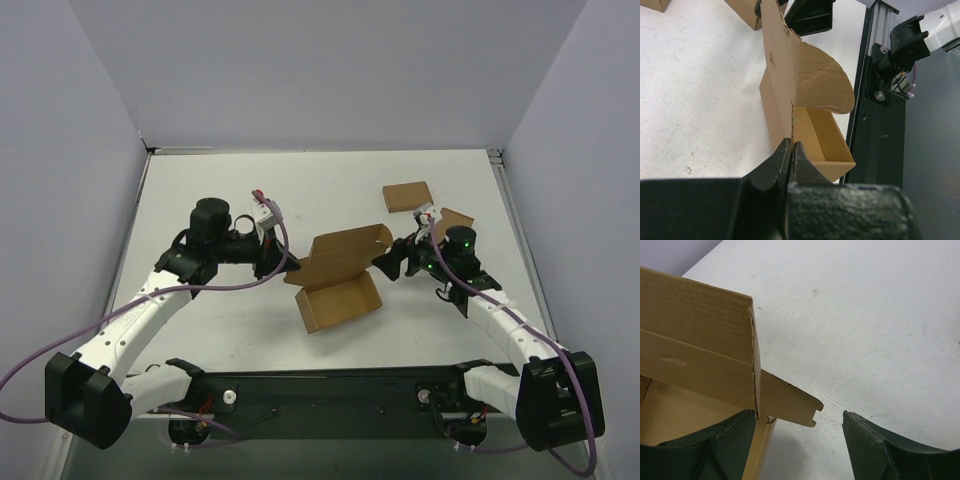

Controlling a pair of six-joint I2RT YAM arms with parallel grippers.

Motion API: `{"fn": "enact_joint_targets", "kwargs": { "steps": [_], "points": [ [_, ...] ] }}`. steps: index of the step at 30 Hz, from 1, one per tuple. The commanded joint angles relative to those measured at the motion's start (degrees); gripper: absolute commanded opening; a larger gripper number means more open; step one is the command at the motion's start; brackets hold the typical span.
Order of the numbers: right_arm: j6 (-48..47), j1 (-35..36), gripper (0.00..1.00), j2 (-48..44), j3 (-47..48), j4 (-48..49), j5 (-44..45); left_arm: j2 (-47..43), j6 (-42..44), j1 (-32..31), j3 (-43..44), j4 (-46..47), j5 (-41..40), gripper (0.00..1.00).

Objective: Fold the paper box

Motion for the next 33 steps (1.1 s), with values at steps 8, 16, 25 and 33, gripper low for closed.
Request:
{"fn": "enact_joint_targets", "kwargs": {
  "steps": [8,16,25,33],
  "points": [
    [2.3,-0.3,0.7,-0.3,-1.4,17.3,-12.2,-1.2,0.0,0.5,0.7,3.4,2.5,0.0],
    [-0.6,0.3,0.3,-1.5,1.0,6.5,-10.1,-1.8,-0.6,1.1,0.3,4.3,-0.7,0.0],
    [-0.7,6.4,0.0,-0.6,3.9,0.9,0.1,0.9,-2.2,0.2,-0.1,6.5,-9.3,0.0],
    [3.7,22.6,0.0,-3.0,-1.3,6.3,38.1,4.0,-7.6,-5.2,0.5,7.6,-31.5,0.0]
  ]
}}
